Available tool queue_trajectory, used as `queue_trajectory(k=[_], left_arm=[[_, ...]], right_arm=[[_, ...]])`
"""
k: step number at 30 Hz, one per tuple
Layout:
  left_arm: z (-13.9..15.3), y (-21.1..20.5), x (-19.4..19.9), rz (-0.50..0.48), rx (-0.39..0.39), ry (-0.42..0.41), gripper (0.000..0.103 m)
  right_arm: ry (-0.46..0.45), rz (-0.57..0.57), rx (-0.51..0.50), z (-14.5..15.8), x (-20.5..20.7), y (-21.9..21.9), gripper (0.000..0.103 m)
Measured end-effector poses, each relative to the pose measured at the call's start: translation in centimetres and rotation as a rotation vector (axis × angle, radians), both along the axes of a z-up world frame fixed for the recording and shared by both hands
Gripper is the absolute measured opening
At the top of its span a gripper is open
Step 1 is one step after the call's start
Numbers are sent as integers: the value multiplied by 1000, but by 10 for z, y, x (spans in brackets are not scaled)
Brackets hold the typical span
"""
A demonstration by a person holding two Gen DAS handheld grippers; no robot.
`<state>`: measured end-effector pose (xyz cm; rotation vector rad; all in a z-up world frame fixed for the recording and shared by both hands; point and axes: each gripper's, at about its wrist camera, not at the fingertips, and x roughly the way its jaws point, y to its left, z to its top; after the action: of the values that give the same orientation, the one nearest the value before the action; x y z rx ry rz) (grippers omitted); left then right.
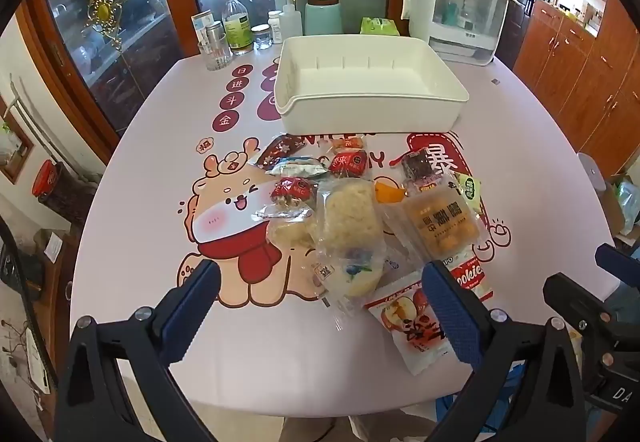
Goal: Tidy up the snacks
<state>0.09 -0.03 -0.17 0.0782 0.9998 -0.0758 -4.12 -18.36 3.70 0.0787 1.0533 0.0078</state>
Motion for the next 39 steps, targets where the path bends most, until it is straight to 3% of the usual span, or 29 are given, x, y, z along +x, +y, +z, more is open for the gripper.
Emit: queue_trajectory(k=[39], left_arm=[[6,-6,-4,-8,-24,2,100]], right_arm=[[-3,54,17,0,0,4,90]])
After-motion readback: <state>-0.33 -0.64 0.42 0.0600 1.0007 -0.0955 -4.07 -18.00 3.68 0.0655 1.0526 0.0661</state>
